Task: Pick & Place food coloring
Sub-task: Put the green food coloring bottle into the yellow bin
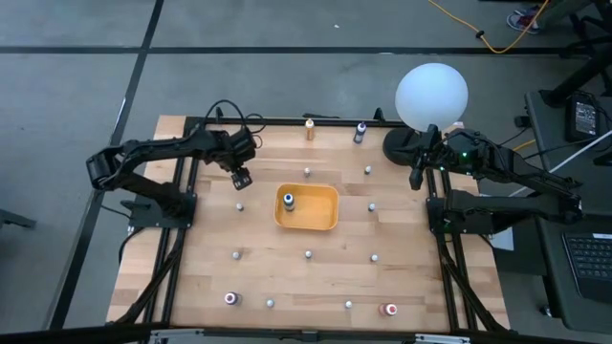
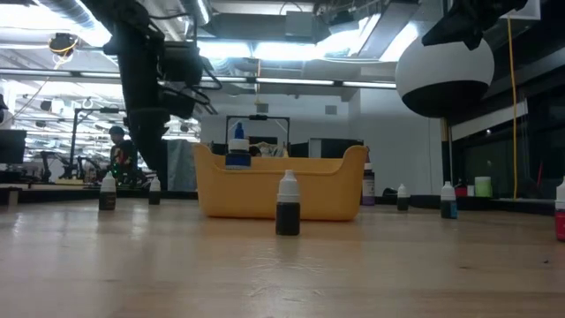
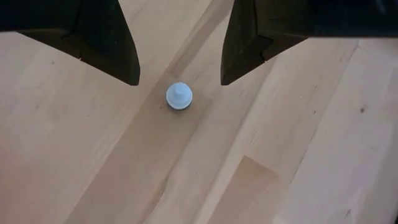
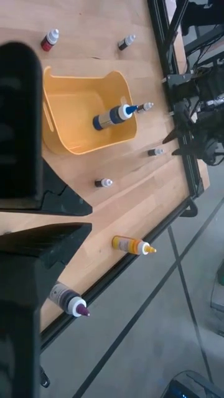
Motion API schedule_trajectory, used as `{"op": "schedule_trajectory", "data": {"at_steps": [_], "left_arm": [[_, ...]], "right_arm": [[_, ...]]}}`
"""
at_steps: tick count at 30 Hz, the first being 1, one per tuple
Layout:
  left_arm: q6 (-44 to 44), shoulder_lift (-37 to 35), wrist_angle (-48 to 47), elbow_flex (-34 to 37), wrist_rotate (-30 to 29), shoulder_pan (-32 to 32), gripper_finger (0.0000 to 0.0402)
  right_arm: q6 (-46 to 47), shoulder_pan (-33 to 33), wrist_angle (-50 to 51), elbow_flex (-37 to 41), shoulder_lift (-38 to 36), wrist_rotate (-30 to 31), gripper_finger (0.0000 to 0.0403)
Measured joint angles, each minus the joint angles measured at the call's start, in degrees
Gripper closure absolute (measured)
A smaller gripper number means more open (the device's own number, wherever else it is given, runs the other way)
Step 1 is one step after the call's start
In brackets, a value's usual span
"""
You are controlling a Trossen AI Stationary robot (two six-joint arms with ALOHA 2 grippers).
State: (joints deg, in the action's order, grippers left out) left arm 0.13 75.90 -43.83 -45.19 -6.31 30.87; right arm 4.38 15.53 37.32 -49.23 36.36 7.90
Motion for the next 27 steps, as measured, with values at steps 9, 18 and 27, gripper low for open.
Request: {"op": "schedule_trajectory", "data": {"at_steps": [9,18,27], "left_arm": [[0.85,4.38,5.27,1.8,0.04,0.02,0.0182],[1.26,9.29,7.77,1.82,0.26,0.01,0.0206],[2.06,9.39,7.71,1.84,-0.59,0.39,0.0263]], "right_arm": [[-0.02,0.0,-0.07,0.0,0.0,0.0,0.0369],[1.23,-0.02,-0.09,0.0,0.0,0.0,0.0369],[1.42,-0.02,-0.07,0.0,0.0,0.0,0.0369]]}}
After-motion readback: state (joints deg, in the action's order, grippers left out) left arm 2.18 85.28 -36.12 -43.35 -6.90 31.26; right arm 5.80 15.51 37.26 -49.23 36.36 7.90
